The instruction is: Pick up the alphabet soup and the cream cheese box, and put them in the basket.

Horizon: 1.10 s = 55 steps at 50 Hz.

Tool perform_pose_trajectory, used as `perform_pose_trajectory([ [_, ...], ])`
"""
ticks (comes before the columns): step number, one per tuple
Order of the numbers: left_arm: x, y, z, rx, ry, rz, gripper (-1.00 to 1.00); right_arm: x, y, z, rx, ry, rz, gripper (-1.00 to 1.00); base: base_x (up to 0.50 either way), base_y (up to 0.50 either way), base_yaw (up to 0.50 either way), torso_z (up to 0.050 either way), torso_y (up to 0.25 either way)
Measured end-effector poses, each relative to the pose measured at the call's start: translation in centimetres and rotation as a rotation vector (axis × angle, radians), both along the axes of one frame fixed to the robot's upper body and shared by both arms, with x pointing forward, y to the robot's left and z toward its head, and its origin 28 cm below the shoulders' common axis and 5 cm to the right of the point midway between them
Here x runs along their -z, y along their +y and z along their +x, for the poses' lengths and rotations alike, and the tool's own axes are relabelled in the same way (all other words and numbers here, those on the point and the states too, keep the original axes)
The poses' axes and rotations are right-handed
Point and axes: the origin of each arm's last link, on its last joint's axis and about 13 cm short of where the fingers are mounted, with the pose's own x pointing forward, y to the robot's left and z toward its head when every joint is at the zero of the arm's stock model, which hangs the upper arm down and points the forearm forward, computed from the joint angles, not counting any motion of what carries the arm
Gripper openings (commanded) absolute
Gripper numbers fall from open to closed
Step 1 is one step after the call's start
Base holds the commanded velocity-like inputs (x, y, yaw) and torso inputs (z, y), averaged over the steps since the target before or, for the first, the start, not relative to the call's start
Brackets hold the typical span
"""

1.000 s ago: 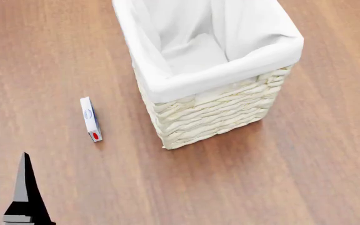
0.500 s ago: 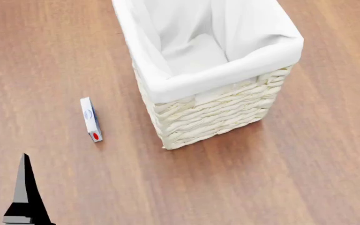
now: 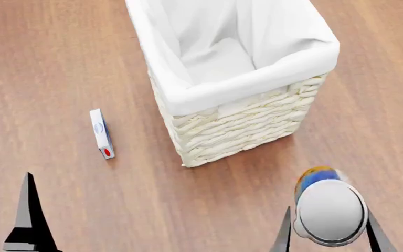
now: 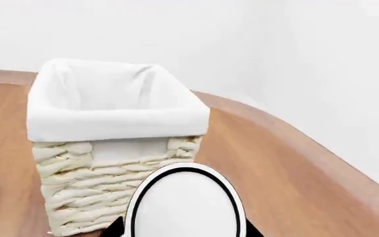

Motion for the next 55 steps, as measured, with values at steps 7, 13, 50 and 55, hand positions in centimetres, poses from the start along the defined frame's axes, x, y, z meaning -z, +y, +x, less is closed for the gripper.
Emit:
perform_pose_trajectory([
  [7, 0.0, -0.1, 0.0, 0.008, 0.000, 0.001, 1.00, -5.6, 0.4, 2.6, -0.069, -0.316, -0.082, -1.00, 0.00, 0.00, 0.00, 0.000, 0.000],
  [13, -0.1, -0.2, 0.0, 0.014, -0.003, 0.005, 1.00, -10.2, 0.7, 4.4, -0.137, -0.517, -0.111, -1.00, 0.00, 0.00, 0.00, 0.000, 0.000],
  [50, -0.4, -0.6, -0.4, 0.043, -0.008, -0.003, 1.00, -26.0, 1.0, 24.0, -0.385, -0.017, -0.030, -1.00, 0.00, 0.00, 0.00, 0.000, 0.000],
  [55, -0.4, -0.6, -0.5, 0.044, -0.008, -0.004, 1.00, -26.0, 1.1, 24.4, -0.384, 0.036, -0.042, -1.00, 0.00, 0.00, 0.00, 0.000, 0.000],
])
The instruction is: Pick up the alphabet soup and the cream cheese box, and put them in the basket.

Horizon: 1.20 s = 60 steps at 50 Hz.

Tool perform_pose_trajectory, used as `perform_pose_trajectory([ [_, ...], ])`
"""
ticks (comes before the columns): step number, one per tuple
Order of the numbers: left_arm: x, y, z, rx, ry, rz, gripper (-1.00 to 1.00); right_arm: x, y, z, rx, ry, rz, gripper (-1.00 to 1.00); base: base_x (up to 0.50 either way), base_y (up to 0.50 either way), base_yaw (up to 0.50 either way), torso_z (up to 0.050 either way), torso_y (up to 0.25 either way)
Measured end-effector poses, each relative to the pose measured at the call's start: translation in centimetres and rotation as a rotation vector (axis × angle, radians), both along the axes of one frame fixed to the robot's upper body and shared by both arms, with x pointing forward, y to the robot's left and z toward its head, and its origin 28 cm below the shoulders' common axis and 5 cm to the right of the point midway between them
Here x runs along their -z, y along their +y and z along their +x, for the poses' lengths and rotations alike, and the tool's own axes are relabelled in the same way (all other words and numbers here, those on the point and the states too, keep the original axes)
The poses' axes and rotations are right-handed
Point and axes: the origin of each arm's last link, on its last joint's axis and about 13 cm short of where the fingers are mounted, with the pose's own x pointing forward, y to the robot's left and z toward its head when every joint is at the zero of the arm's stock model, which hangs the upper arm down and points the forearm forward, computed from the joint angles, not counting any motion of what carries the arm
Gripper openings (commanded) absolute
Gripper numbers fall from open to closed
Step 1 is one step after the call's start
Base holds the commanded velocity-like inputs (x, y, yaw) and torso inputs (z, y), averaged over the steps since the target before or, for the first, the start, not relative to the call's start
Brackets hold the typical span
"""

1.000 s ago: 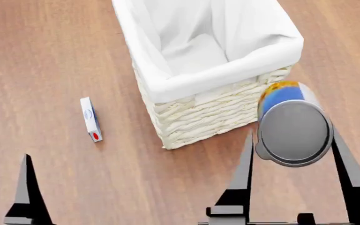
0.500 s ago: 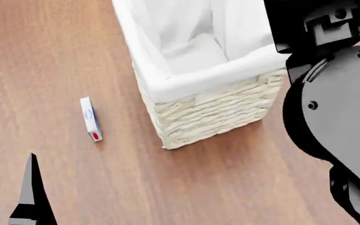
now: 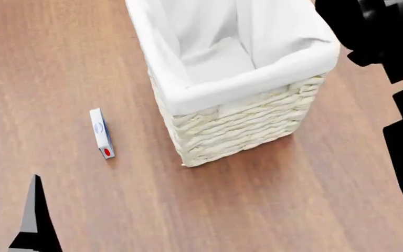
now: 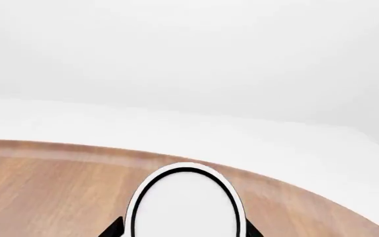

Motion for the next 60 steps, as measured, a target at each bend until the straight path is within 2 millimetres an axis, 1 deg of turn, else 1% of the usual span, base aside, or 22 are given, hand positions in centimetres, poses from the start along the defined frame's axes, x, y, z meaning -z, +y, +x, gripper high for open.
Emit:
perform_pose_trajectory([
  [12, -0.1, 0.0, -0.2, 0.001, -0.002, 0.001, 1.00, 0.6, -0.1, 0.3, 0.014, 0.061, -0.045, -1.00, 0.00, 0.00, 0.00, 0.000, 0.000],
  [23, -0.2, 0.0, -0.4, -0.002, -0.006, 0.002, 1.00, 2.1, -0.1, 0.2, 0.017, 0.101, -0.083, -1.00, 0.00, 0.00, 0.00, 0.000, 0.002],
  [37, -0.2, 0.1, -0.5, -0.007, -0.007, 0.001, 1.00, 3.3, 0.3, 0.3, -0.002, 0.123, -0.125, -1.00, 0.00, 0.00, 0.00, 0.000, 0.000],
  [60, 0.0, 0.2, -0.6, -0.016, -0.005, 0.002, 1.00, 5.3, 0.3, 0.7, -0.016, 0.154, -0.162, -1.00, 0.00, 0.00, 0.00, 0.000, 0.001],
])
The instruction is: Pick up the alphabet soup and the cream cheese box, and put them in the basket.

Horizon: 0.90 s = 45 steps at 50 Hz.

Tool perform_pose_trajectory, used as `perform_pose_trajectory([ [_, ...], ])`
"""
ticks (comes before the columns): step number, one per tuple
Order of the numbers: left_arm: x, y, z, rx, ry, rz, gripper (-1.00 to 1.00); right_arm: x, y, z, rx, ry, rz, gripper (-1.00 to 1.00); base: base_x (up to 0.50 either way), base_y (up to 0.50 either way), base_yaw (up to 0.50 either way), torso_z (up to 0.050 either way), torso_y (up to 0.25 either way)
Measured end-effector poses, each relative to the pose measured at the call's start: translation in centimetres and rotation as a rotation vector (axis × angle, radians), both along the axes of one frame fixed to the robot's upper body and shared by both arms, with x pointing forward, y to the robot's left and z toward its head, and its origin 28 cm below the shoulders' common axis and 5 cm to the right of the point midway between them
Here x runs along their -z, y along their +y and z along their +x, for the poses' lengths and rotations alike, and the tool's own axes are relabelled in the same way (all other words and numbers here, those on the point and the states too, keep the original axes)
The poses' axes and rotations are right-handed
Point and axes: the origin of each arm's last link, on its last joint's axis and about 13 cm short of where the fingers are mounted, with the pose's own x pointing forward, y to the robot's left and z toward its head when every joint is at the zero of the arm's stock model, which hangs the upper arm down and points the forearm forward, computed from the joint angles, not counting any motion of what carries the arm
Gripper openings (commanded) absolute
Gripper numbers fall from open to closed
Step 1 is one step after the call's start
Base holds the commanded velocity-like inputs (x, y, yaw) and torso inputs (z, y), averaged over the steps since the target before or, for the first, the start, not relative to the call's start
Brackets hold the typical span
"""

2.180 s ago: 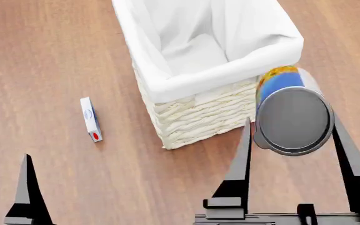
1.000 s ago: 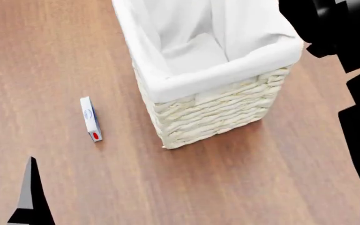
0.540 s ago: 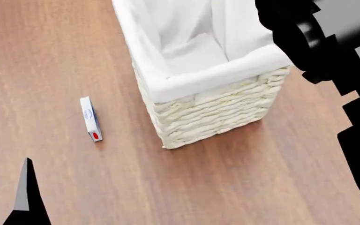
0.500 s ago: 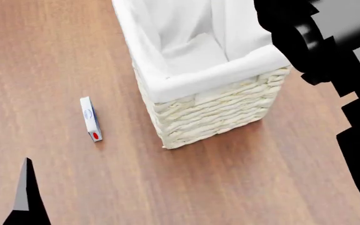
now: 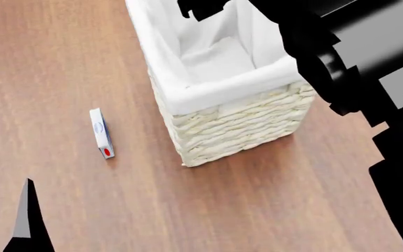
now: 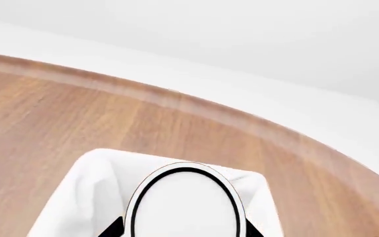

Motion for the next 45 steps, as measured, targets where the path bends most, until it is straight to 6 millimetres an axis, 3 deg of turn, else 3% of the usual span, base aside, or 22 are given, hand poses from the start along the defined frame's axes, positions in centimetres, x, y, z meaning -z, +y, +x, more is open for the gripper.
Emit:
perform_pose_trajectory([
  [45, 0.1, 0.1, 0.0, -0.004, 0.003, -0.002, 1.00, 3.2, 0.4, 0.5, -0.009, 0.059, -0.068, -1.00, 0.00, 0.00, 0.00, 0.000, 0.001],
])
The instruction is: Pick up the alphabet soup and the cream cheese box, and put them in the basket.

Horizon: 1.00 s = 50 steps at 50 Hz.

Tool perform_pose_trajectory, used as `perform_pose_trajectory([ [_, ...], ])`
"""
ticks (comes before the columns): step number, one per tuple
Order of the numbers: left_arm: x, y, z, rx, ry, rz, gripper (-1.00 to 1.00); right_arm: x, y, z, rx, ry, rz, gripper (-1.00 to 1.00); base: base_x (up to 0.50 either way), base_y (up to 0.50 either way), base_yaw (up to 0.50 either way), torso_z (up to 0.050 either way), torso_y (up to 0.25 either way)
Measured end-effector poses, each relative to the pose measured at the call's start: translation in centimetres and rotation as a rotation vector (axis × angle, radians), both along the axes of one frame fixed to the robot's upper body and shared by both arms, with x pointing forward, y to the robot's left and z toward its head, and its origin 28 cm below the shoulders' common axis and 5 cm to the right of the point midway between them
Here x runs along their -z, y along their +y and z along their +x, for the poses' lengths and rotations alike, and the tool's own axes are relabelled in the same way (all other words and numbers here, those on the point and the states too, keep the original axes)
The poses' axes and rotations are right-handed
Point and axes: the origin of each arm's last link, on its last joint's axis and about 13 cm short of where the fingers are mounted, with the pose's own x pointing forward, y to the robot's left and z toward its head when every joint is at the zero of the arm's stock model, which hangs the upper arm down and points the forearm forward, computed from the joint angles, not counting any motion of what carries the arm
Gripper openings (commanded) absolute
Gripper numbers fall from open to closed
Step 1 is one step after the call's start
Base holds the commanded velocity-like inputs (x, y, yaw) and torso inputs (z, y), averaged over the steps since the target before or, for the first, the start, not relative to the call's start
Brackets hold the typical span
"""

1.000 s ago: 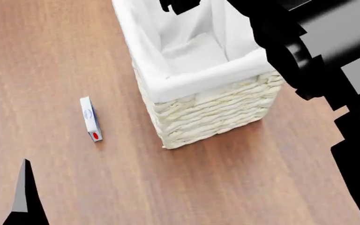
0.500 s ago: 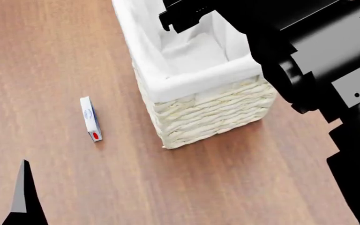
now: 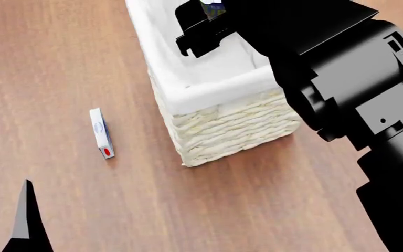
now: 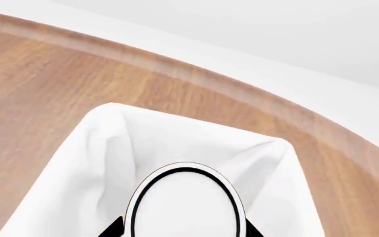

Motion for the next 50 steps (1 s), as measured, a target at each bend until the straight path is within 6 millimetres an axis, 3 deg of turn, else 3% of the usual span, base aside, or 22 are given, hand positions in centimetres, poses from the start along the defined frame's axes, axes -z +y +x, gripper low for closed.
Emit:
perform_pose_trajectory([
  [24, 0.00, -0.02, -0.05, 0.000, -0.001, -0.001, 1.00, 0.86, -0.06, 0.03, -0.001, 0.012, -0.020, -1.00, 0.00, 0.00, 0.00, 0.000, 0.001],
  [25, -0.01, -0.02, -0.05, 0.000, -0.001, 0.000, 1.00, 0.88, -0.07, 0.03, 0.000, 0.012, -0.021, 1.00, 0.00, 0.00, 0.00, 0.000, 0.000],
  [50, -0.03, -0.08, -0.10, 0.001, -0.002, 0.002, 1.00, 0.62, -0.29, 0.09, 0.006, -0.027, -0.065, 1.00, 0.00, 0.00, 0.00, 0.000, 0.000],
])
